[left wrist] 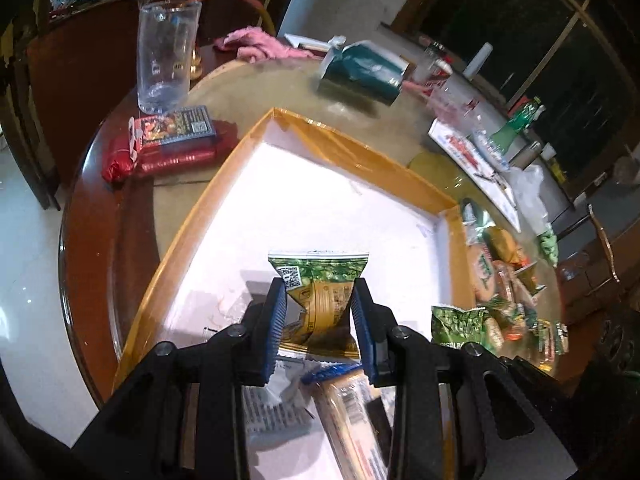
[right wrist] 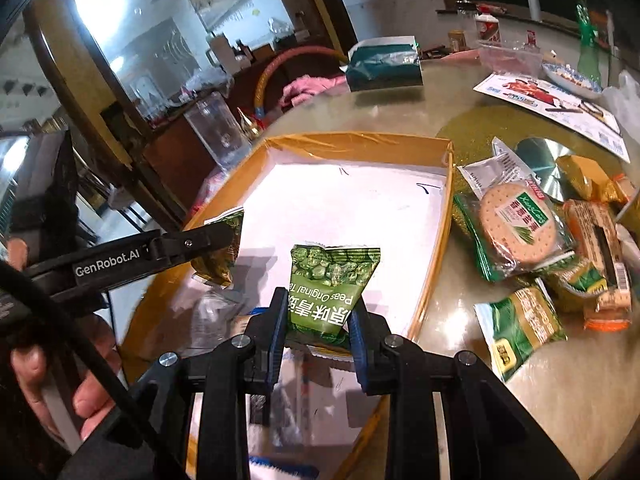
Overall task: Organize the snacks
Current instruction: 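Carry both green snack bags over the orange tray and release them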
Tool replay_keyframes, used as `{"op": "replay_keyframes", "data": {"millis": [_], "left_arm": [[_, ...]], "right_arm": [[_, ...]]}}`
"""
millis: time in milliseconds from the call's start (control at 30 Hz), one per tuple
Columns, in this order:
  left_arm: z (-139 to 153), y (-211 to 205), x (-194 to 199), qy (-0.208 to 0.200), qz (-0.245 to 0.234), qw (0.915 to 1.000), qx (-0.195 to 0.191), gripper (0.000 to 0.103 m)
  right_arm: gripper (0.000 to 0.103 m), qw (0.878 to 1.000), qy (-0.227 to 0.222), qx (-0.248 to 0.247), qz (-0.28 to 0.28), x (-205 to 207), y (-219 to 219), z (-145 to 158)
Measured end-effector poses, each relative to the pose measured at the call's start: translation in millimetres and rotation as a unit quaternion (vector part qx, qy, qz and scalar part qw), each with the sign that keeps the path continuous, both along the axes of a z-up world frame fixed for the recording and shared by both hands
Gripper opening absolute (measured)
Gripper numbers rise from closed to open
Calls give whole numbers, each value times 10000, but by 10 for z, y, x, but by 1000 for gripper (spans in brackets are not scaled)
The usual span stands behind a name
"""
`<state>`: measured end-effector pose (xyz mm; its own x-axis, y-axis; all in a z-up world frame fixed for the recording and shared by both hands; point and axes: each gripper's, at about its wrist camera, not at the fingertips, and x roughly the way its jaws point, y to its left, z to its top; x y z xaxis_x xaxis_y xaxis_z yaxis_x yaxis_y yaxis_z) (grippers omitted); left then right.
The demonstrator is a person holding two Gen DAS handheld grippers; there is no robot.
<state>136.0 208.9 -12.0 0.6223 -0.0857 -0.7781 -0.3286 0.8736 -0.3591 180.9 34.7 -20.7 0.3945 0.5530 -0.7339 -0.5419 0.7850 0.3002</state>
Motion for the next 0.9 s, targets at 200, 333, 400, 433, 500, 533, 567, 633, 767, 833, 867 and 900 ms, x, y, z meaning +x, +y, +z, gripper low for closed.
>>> {"op": "replay_keyframes", "data": {"millis": [200, 333, 400, 433, 500, 533, 567, 633, 767, 833, 867, 900], "left_arm": [[-91, 4, 102, 285, 56, 9994, 193, 35], [-137, -34, 171, 554, 17, 9979, 349, 36], [-156, -44, 176, 614, -23, 9974, 388, 48], [-161, -40, 176, 626, 2, 9971, 425, 65], [-143, -30, 154, 567, 89, 9973, 457, 75], [-116, -32, 133, 493, 88, 9977, 455, 76], [-74, -41, 96, 403, 62, 9980, 480, 77], [-9, -71, 26, 265, 77, 9981, 543, 81], [115, -195, -131, -54, 131, 9980, 618, 82], [175, -296, -231, -152, 103, 9983, 561, 83], [203, -356, -280, -201, 67, 9983, 544, 83], [229, -427, -341, -251, 26, 9981, 565, 83]], "right_arm": [[28, 9983, -192, -551, -13, 14, 142, -112], [29, 9982, -154, -575, -3, 41, 165, -125], [31, 9981, -154, -594, 0, 41, 181, -121], [32, 9981, -189, -579, -7, 35, 176, -125], [38, 9979, -185, -620, -26, 42, 205, -156], [40, 9979, -227, -605, 2, 29, 209, -156], [45, 9978, -245, -622, 11, 13, 213, -144], [53, 9980, -295, -548, 65, -22, 211, -94], [58, 9976, -573, -340, 205, -187, 136, 73], [58, 9973, -641, -308, 167, -263, 66, 123], [58, 9974, -643, -287, 157, -284, 41, 139], [58, 9975, -645, -244, 148, -313, -4, 164]]}}
